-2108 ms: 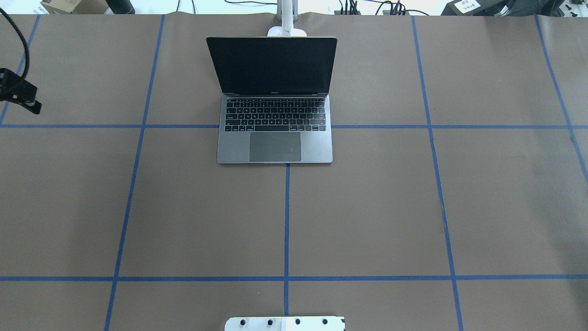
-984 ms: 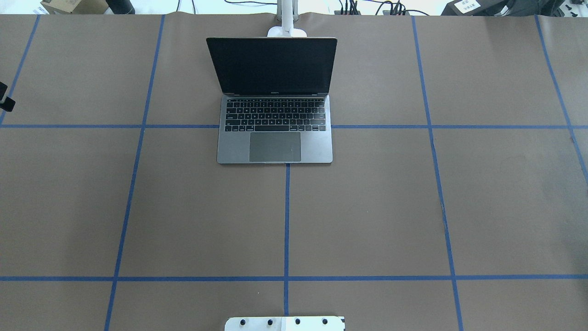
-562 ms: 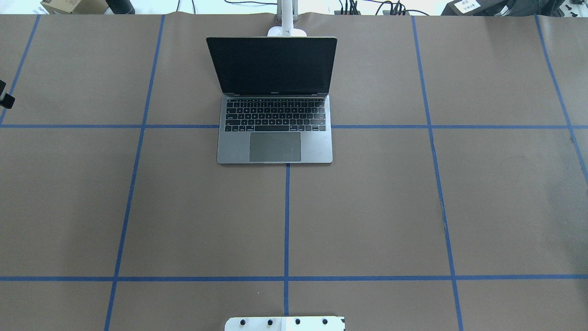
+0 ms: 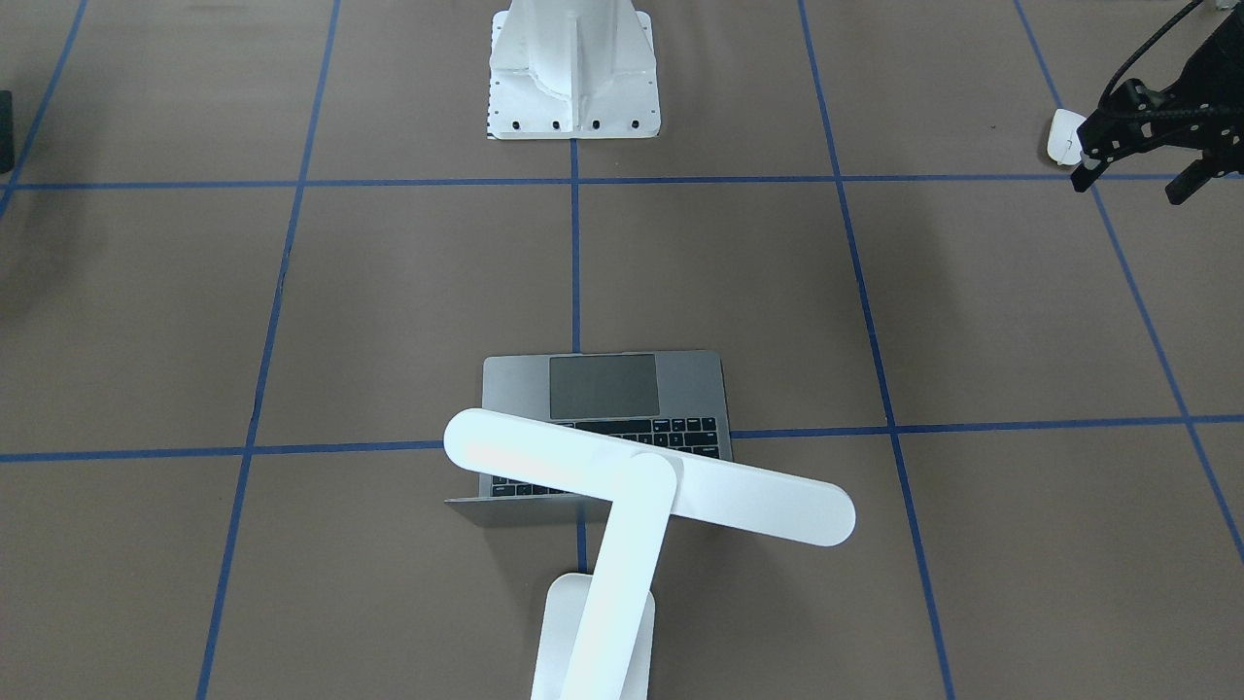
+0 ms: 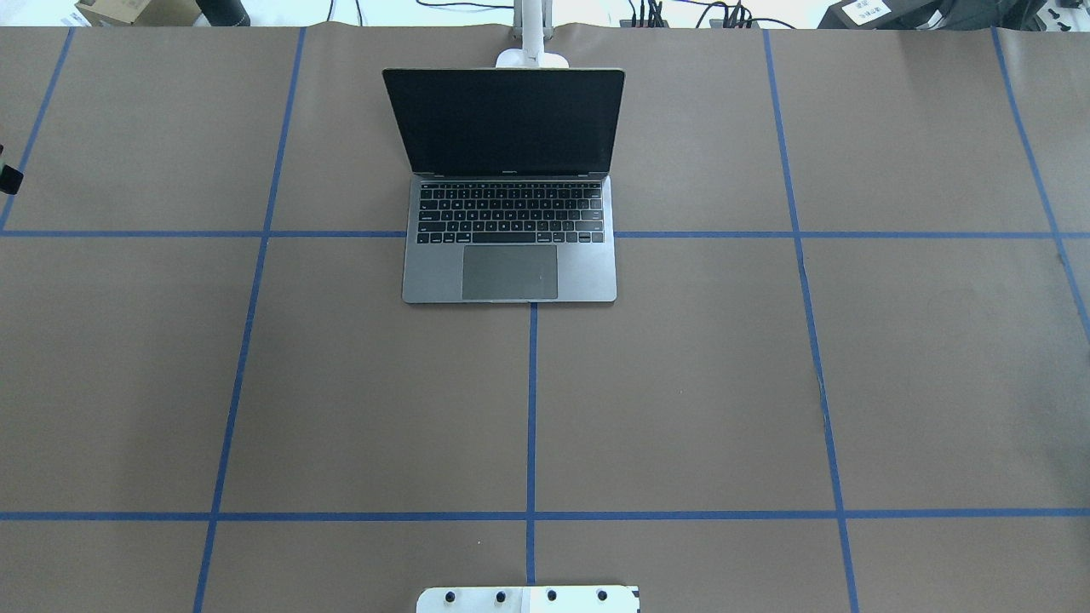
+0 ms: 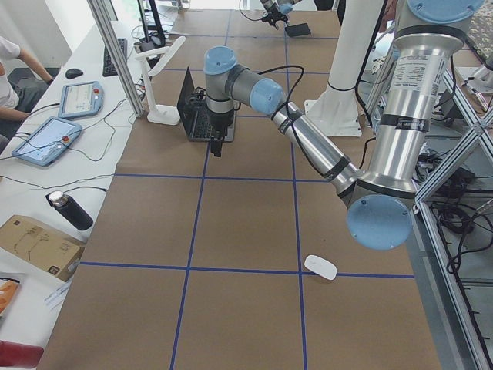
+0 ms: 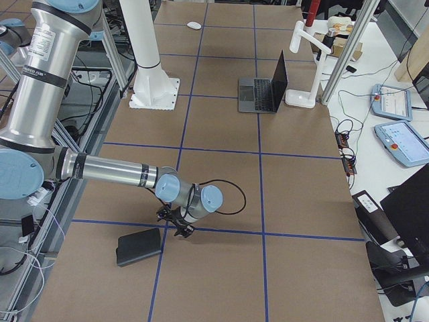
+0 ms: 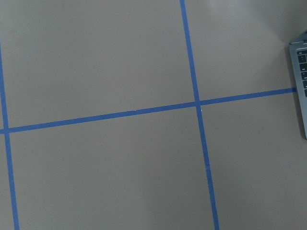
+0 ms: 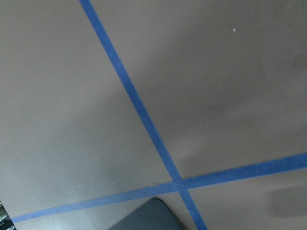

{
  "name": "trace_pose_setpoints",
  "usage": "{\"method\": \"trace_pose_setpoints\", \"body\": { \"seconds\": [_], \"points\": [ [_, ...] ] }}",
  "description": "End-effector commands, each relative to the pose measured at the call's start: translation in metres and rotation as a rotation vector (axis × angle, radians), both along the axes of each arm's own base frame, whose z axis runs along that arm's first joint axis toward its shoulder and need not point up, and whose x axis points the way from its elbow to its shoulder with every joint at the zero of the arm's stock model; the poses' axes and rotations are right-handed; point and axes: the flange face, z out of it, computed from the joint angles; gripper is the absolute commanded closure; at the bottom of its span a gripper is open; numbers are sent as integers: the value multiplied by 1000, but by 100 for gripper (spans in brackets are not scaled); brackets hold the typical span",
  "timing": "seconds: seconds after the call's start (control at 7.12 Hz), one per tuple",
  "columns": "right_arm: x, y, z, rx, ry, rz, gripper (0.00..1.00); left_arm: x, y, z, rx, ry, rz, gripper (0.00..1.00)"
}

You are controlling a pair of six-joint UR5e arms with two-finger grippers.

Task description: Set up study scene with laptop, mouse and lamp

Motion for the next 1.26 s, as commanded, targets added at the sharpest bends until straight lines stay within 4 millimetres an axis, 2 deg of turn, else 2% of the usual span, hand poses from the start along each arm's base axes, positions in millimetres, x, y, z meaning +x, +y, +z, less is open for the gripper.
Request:
{"method": "trace_pose_setpoints", "body": {
  "seconds": [0.0, 0.42, 0.7, 1.12],
  "points": [
    [5, 10, 13, -12, 9, -21, 8, -2, 7, -11, 22, 9, -5, 0],
    [5, 12, 25, -25, 13, -30, 9, -6, 17, -24, 49, 17, -10, 0],
    [0, 12, 21, -15, 4, -47, 9, -8, 24, -35, 43, 31, -39, 0],
    [-4, 18, 23, -12, -2, -75, 10, -10, 27, -39, 53, 30, -42, 0]
  ]
}}
